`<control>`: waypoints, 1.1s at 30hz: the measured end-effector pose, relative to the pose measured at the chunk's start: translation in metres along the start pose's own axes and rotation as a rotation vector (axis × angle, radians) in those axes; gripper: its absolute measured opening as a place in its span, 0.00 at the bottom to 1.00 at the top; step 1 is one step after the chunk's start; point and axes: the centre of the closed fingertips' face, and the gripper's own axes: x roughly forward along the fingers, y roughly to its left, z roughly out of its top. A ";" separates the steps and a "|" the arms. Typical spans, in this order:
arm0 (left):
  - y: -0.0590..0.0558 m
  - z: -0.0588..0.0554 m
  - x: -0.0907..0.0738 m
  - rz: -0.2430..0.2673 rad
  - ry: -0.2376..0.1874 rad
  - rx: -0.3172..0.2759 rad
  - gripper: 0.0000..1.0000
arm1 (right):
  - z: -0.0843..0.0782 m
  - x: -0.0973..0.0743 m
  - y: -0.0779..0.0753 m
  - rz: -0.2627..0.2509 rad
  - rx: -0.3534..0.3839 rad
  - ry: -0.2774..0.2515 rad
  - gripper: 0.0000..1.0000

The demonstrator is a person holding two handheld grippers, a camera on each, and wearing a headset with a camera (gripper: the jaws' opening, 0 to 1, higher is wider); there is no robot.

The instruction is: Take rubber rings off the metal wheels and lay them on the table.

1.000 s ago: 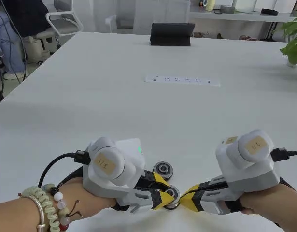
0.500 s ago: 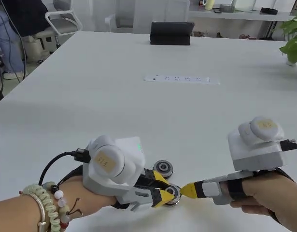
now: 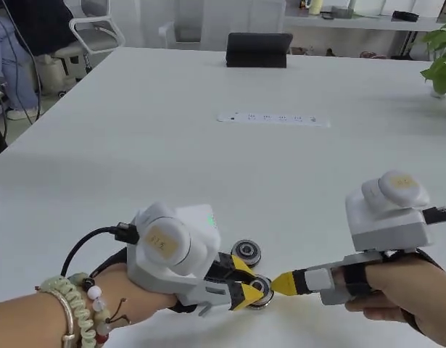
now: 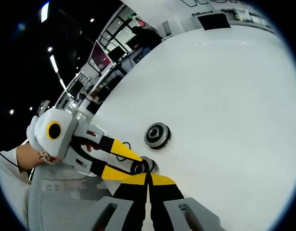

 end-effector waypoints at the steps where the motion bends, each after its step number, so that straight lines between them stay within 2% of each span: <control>1: 0.000 0.000 0.000 0.001 0.000 -0.001 0.07 | 0.000 0.000 0.001 0.002 0.002 0.000 0.00; 33: 0.000 0.000 0.001 -0.001 -0.002 -0.009 0.08 | 0.006 0.001 0.016 0.059 0.016 -0.021 0.00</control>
